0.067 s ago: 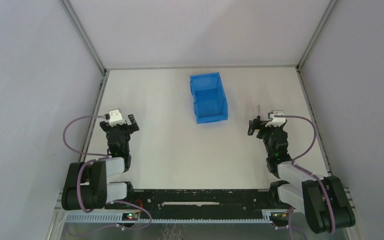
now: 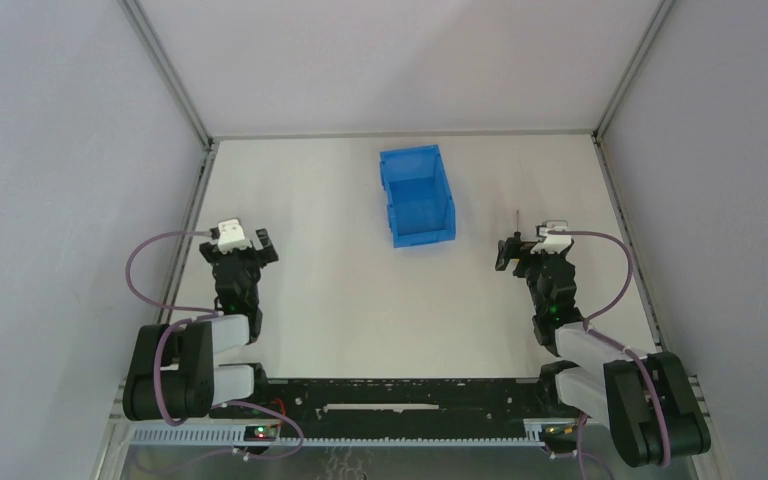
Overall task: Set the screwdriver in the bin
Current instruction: Pick up the screwdriver from the center of the board.
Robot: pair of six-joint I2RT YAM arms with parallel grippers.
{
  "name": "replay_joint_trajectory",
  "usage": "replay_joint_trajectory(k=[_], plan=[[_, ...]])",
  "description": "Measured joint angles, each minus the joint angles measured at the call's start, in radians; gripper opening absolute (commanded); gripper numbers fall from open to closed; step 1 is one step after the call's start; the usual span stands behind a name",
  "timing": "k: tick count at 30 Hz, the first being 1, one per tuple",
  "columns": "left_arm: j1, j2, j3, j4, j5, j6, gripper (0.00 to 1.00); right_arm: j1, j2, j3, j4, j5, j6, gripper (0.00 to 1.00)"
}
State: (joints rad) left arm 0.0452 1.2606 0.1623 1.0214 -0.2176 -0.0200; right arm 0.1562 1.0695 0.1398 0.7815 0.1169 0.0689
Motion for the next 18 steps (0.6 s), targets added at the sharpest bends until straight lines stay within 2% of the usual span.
replay_joint_trajectory(k=[18], plan=[[0.000,0.000,0.000,0.000,0.000,0.000,1.00,-0.004,-0.026,0.007,-0.037,-0.023,0.000,1.00]])
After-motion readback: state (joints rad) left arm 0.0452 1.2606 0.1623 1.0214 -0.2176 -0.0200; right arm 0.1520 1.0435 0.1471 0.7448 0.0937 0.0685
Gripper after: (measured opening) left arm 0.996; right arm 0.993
